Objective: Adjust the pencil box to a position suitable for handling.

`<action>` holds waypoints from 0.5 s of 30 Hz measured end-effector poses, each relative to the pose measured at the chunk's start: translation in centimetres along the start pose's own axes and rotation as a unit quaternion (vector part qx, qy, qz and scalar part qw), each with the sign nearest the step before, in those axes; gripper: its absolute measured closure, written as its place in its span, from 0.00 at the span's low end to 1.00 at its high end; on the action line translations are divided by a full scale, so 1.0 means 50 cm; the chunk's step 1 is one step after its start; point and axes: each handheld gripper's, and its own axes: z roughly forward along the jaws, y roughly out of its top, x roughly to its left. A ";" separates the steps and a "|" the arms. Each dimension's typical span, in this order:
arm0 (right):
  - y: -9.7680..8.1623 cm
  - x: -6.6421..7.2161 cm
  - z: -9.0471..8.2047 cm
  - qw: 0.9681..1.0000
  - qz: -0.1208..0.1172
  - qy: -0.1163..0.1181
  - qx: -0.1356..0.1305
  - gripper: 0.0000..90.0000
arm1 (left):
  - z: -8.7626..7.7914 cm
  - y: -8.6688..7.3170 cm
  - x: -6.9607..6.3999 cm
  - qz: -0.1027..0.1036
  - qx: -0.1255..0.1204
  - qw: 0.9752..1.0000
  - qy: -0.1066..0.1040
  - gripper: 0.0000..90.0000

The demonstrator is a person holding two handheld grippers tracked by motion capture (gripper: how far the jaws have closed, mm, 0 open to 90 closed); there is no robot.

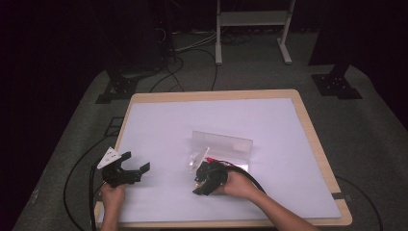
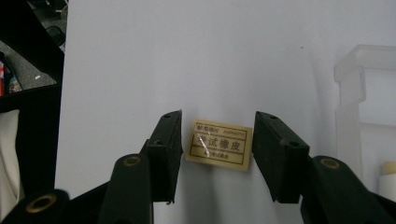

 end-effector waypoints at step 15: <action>-0.001 0.000 0.000 1.000 -0.005 -0.003 0.002 0.64 | 0.000 0.000 0.000 0.000 0.000 1.000 0.000 0.00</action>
